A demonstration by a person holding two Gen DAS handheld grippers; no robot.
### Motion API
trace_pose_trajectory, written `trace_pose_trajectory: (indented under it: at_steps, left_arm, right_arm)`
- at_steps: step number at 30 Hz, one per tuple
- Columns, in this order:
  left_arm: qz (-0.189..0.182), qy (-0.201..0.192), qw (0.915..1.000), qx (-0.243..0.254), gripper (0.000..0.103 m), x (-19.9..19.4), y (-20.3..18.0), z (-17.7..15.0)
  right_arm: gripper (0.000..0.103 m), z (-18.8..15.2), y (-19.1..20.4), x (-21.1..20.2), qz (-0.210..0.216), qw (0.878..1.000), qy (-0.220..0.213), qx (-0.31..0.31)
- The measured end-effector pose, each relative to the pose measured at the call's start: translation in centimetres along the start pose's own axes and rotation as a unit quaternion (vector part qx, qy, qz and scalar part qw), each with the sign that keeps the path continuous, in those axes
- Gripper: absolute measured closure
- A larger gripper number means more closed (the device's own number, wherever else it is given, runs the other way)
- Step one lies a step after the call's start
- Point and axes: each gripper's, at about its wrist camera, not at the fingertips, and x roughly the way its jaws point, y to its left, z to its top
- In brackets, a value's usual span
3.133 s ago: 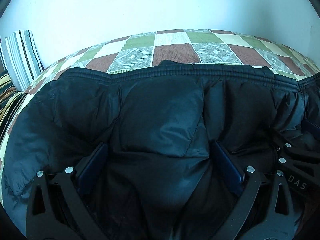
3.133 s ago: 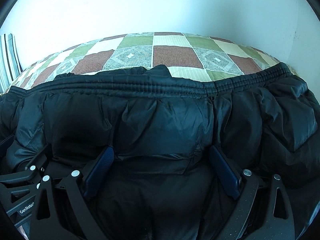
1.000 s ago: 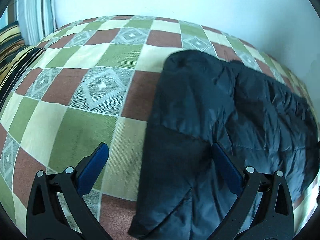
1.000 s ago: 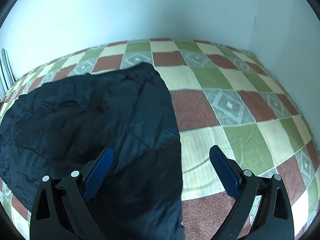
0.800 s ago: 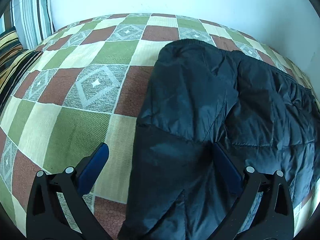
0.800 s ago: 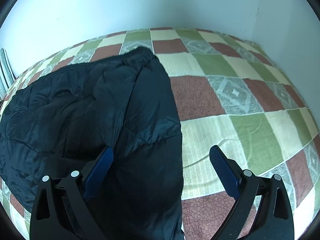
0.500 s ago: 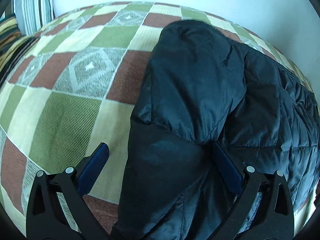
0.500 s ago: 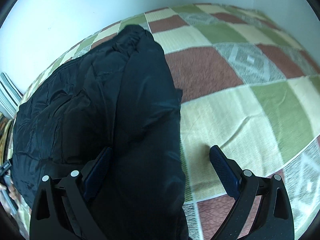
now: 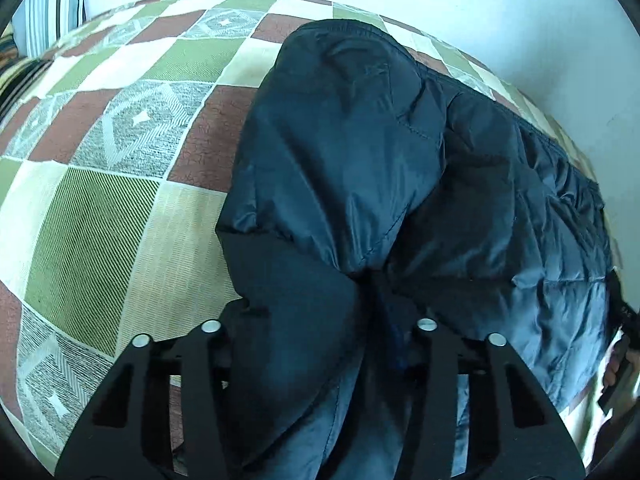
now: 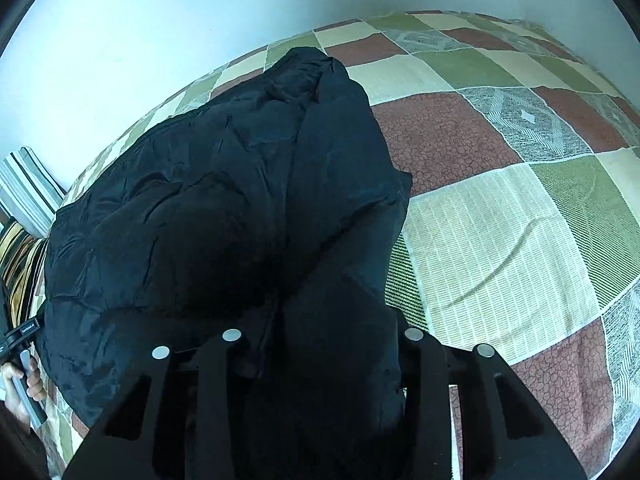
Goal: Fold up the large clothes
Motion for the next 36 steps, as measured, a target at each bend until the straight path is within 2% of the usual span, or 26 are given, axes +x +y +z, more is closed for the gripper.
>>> trace_pose_trajectory:
  at_steps: [2, 5, 8, 15, 27, 36]
  left_arm:
    - [-0.003, -0.004, 1.0000, 0.006, 0.068, -0.4, -0.2, 0.0]
    - [-0.004, -0.012, 0.9998, 0.016, 0.080, -1.2, -0.3, 0.0]
    - [-0.016, -0.021, 0.9996, 0.011, 0.086, -2.2, 0.2, -0.1]
    - [-0.015, -0.027, 0.9993, 0.023, 0.089, -3.8, 0.1, -0.7]
    - [-0.010, -0.028, 0.9995, -0.006, 0.091, -8.8, 4.0, -3.2]
    - [0.000, -0.025, 0.9997, 0.005, 0.092, -11.5, 5.5, -5.6]
  right_arm:
    - [0.068, -0.2, 0.0, -0.1, -0.001, 1.000, -0.003, -0.002]
    - [0.073, -0.3, 0.2, -0.3, -0.002, 1.000, -0.010, -0.007]
    - [0.077, -0.1, 0.1, -0.4, 0.000, 1.000, -0.013, -0.007]
    - [0.080, -0.8, 0.6, -1.0, 0.009, 1.000, -0.014, -0.011]
    - [0.083, -3.8, 4.0, -2.8, 0.053, 0.998, 0.007, -0.016]
    - [0.083, -7.1, 5.4, -5.2, 0.068, 0.997, 0.028, -0.014]
